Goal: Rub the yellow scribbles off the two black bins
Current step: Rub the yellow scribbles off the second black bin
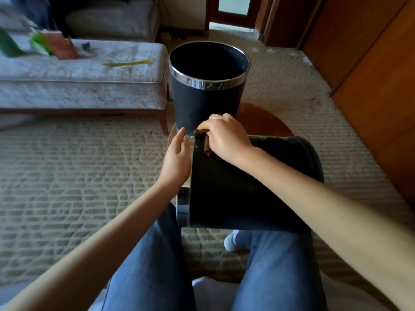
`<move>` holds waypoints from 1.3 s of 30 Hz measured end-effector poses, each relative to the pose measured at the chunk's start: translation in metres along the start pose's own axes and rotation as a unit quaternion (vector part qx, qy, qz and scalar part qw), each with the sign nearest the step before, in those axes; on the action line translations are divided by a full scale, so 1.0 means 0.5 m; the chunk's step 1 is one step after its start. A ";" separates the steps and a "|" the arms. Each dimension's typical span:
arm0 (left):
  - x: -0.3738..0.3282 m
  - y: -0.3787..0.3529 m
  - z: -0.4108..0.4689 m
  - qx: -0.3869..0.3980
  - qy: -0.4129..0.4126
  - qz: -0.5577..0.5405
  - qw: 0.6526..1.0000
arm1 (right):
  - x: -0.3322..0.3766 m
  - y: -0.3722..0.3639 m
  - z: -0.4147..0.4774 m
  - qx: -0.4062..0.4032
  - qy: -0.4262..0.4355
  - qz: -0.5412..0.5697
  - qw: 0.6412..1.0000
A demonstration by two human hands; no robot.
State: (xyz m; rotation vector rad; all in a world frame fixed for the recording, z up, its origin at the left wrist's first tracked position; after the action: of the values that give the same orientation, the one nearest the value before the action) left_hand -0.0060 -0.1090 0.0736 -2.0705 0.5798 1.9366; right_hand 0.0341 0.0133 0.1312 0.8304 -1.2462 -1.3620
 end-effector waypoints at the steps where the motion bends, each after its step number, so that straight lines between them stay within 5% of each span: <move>1: 0.002 0.000 0.001 -0.004 -0.002 0.001 1.000 | 0.003 0.001 -0.021 -0.032 0.028 0.003 0.999; 5: 0.019 0.007 0.000 0.001 0.002 -0.021 1.000 | 0.031 -0.009 -0.162 -0.142 0.149 0.014 0.978; 11: 0.014 -0.001 0.026 -0.015 0.101 -0.017 0.995 | 0.019 -0.009 -0.249 -0.112 0.275 -0.016 0.955; 15: -0.005 -0.015 0.083 0.006 0.190 -0.054 0.980 | -0.088 0.052 -0.311 -0.153 0.138 0.024 0.978; 23: 0.010 -0.008 0.077 -0.016 0.134 -0.053 0.989 | -0.267 0.162 -0.354 -0.195 -0.165 0.138 0.957; 26: 0.014 -0.005 0.058 -0.030 0.072 -0.061 0.995 | -0.283 0.195 -0.346 -0.267 -0.161 0.125 0.942; 30: 0.031 0.002 0.036 -0.026 0.030 -0.059 0.997 | -0.267 0.193 -0.329 -0.362 -0.085 -0.055 0.927; 34: 0.030 0.002 0.020 -0.031 0.017 -0.040 0.999 | -0.219 0.088 -0.306 -0.284 -0.034 -0.165 0.944; 39: 0.024 0.004 0.016 -0.023 0.022 -0.006 0.999 | -0.224 0.040 -0.318 -0.260 -0.078 0.030 0.962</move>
State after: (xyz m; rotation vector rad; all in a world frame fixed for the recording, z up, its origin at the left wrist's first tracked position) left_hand -0.0138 -0.1084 0.0614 -2.1449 0.5358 1.9201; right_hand 0.2121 0.0875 0.0992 0.3200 -0.9497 -1.6279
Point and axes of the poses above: each hand's wrist, its own z-axis towards the middle knuckle, its own y-axis out of the back of the hand, x = y × z, the point moved 2 cm from there along z, towards the middle knuckle, and after that the axes turned 4 degrees about -z, right-handed, at the moved point
